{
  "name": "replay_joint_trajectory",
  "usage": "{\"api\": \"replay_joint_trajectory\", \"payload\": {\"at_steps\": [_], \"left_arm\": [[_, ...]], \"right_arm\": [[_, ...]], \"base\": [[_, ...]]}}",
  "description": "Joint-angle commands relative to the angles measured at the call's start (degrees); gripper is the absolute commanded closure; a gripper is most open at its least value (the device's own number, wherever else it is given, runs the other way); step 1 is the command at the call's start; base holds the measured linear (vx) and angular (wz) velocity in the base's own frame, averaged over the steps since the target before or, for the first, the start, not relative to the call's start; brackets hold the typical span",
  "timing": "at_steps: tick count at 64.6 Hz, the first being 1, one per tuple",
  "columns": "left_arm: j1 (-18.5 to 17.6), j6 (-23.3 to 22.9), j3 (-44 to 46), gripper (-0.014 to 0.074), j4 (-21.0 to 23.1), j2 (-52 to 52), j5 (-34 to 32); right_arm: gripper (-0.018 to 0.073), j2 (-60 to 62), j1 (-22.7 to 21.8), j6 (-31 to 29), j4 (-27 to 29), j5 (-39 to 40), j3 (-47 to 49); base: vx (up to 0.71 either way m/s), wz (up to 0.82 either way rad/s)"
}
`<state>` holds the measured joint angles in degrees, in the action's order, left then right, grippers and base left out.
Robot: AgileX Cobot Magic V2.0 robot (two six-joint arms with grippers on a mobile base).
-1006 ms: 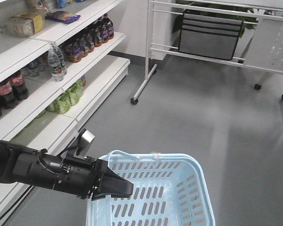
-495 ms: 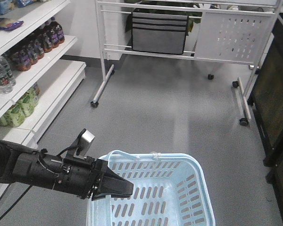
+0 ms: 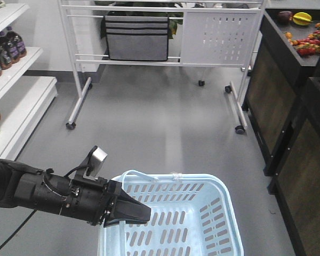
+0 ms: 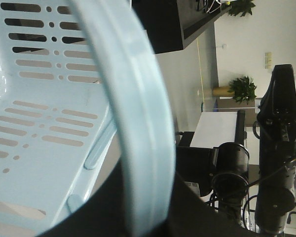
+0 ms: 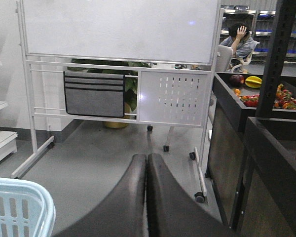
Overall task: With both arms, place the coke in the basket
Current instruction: 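Turn the base away from the shelf while holding the basket in the left gripper, then drive the base past the whiteboard toward the snack shelves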
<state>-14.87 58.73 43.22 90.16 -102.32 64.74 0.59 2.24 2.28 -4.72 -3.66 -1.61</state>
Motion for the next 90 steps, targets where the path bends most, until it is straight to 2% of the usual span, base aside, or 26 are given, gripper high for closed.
{"api": "replay_joint_trajectory", "payload": {"at_steps": [1,90], "left_arm": [[-0.15,0.58,1.07,0.0603,3.94,2.84,5.28],[-0.15,0.58,1.07,0.0602,3.94,2.84,5.28]], "right_arm": [[0.0568,1.05,-0.42,-0.23,-0.42,4.09,-0.63],[0.0568,1.05,-0.42,-0.23,-0.42,4.09,-0.63]], "base": [[0.07,-0.22],[0.14,-0.04]]}}
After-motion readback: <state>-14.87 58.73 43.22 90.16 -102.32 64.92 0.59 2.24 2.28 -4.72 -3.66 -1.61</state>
